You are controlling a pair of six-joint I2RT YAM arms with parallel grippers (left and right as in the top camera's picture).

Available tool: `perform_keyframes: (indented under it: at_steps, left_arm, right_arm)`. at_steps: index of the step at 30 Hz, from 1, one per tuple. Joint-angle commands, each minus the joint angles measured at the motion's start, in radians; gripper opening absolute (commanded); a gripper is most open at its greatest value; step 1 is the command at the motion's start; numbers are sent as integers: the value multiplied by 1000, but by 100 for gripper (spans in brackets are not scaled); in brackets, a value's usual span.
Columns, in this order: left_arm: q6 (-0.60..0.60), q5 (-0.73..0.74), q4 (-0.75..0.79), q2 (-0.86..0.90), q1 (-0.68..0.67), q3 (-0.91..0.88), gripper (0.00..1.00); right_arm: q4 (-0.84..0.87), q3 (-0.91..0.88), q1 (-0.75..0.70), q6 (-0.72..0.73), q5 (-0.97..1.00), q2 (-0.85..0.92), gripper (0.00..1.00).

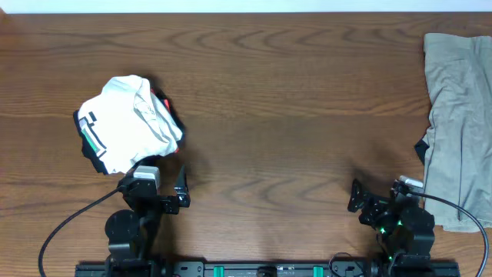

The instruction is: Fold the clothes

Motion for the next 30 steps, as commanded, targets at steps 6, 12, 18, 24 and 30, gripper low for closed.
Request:
perform_keyframes:
  at_steps: [6,12,18,24,30]
  left_arm:
    - [-5,14,-2,-3,2,-23,98]
    - [-37,23,-2,-3,2,-23,98]
    - [-146,128,-2,-3,2,-23,98]
    - [-196,185,-2,-3,2,-23,98]
    - [-196,186,-1,-3,2,-23,98]
  right_arm:
    - [-3,-6,5,-13,28,-6,99]
    - [-4,-2,5,-12,220,-6,99]
    - [-4,-2,5,-12,216,-6,99]
    - [29,-2,5,118,48,-6,99]
    - [34,-3,5,299,-163,-6,99]
